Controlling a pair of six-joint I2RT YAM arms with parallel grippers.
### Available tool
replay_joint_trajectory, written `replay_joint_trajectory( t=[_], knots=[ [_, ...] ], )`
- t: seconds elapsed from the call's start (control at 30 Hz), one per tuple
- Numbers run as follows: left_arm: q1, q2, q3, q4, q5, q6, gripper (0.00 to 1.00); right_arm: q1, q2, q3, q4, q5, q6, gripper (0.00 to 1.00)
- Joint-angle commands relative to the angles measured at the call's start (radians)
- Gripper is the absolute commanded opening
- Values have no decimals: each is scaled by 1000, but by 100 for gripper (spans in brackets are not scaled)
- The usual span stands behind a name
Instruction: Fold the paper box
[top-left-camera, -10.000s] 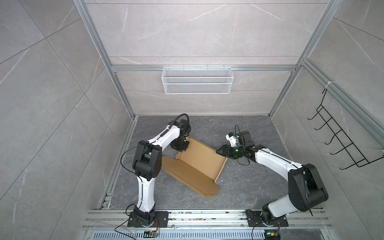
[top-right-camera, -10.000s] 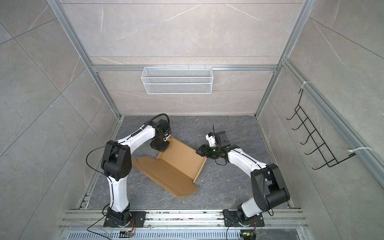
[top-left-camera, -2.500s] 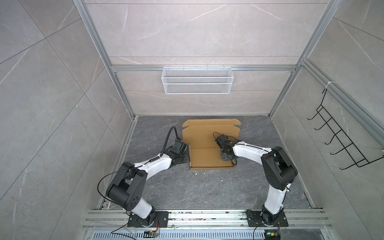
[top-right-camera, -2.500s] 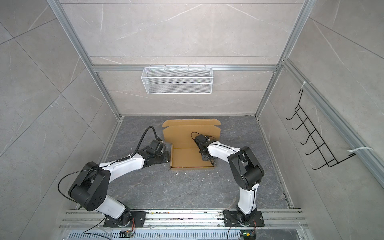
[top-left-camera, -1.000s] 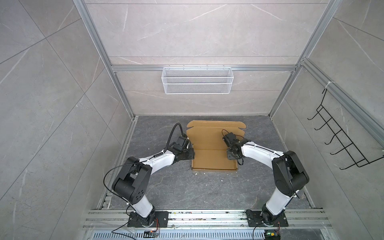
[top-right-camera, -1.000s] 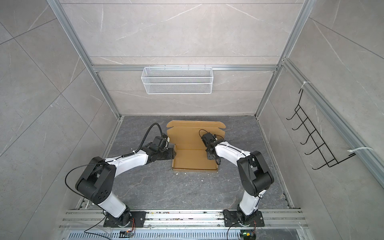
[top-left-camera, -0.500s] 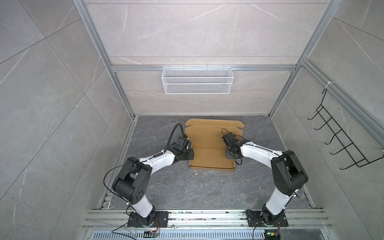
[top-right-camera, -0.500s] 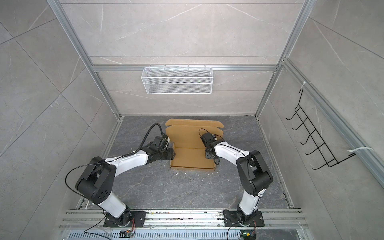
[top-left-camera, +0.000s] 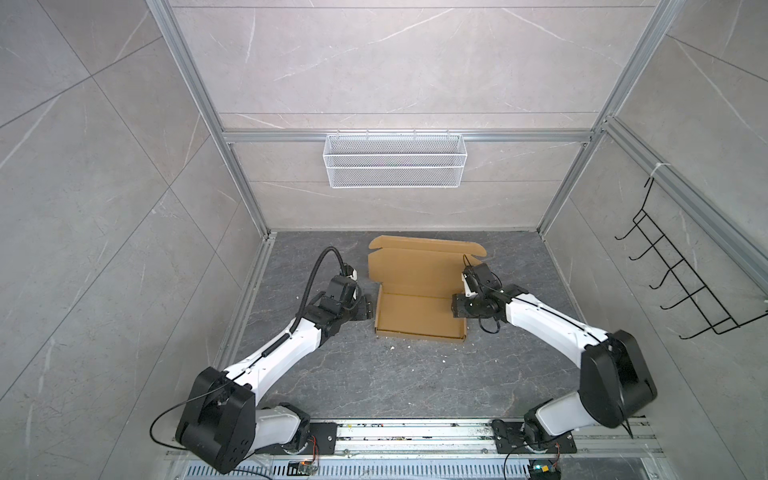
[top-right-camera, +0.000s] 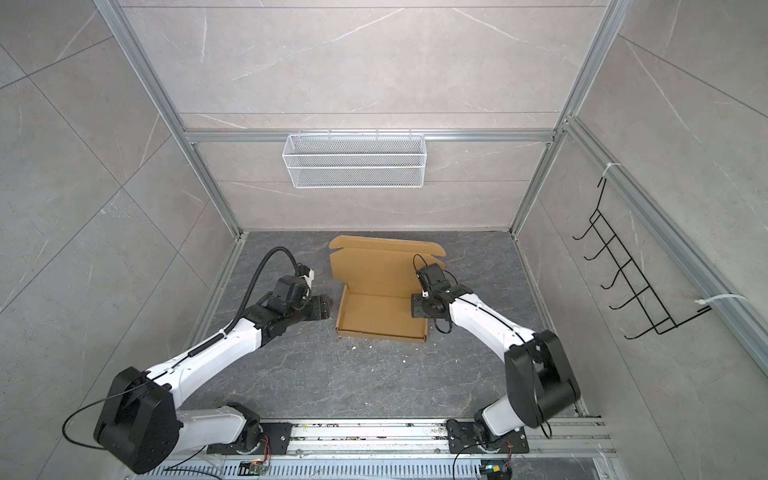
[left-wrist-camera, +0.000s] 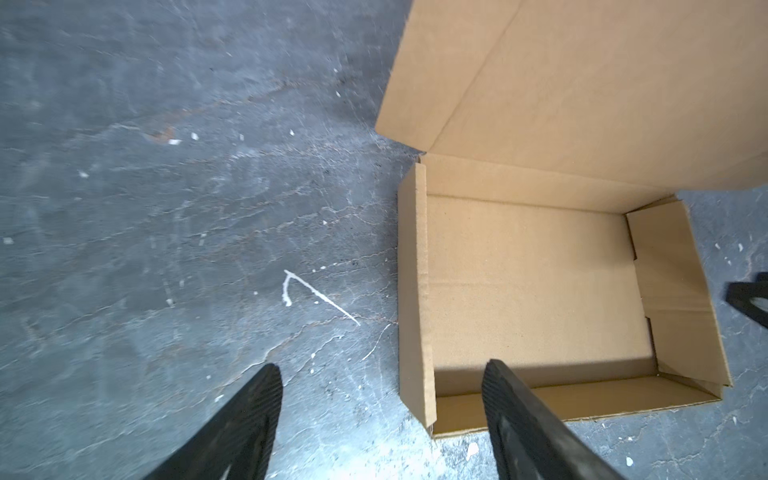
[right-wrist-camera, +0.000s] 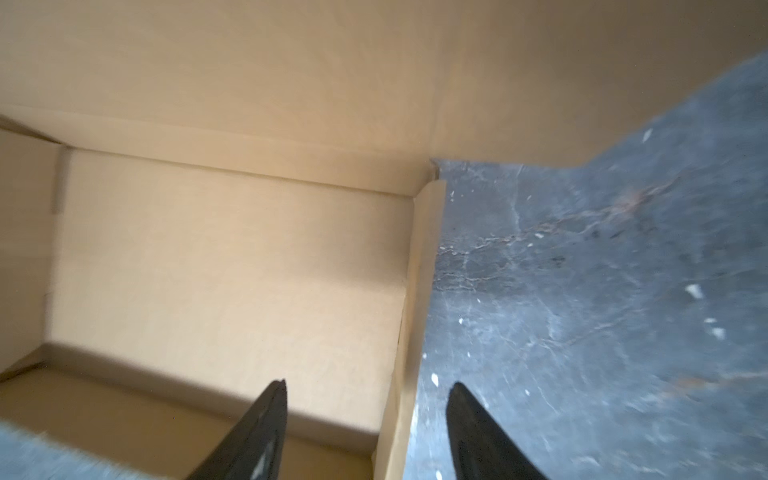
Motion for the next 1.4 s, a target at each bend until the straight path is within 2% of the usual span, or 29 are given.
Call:
replay_joint_trajectory(
  t=[0.0,0.07,0.1,0.13,0.2,0.23,0.37,0.43,0.5,0.6,0.67,0.77,1.0,1.17,1.37],
  knots=[
    [51,-76,-12,5,-39,15,98,-4,-182,-78,11,103,-47,70],
    [94,-97,-15,30,-19,12,100,-6,-271,-125,58,226,4,99],
    [125,-94,-9,40,18,15,100,-10,-292,-132,63,291,56,99],
    [156,-89,1,51,71,30,100,-23,-302,-132,88,263,29,99],
    [205,-61,35,60,160,65,99,-53,-289,-106,119,148,-65,99],
    [223,-42,59,60,206,90,96,-75,-266,-78,115,40,-127,95],
    [275,34,130,74,389,174,90,-173,-156,65,14,-130,-268,78],
    [284,88,179,79,453,228,87,-212,-148,93,13,-176,-304,73],
    [285,143,230,73,500,287,86,-242,-155,102,26,-197,-326,72],
    [288,215,309,56,558,390,84,-290,-156,102,43,-276,-374,77],
    [300,258,362,28,608,458,84,-302,-140,102,46,-280,-409,80],
    [352,339,457,-22,726,510,84,-348,-117,74,119,-393,-456,83],
    [372,468,626,-192,879,677,83,-407,37,177,150,-539,-533,84],
    [371,508,639,-180,924,717,82,-414,129,265,99,-623,-608,84],
    [362,554,667,-171,959,719,80,-414,161,275,107,-644,-646,82]
  ],
)
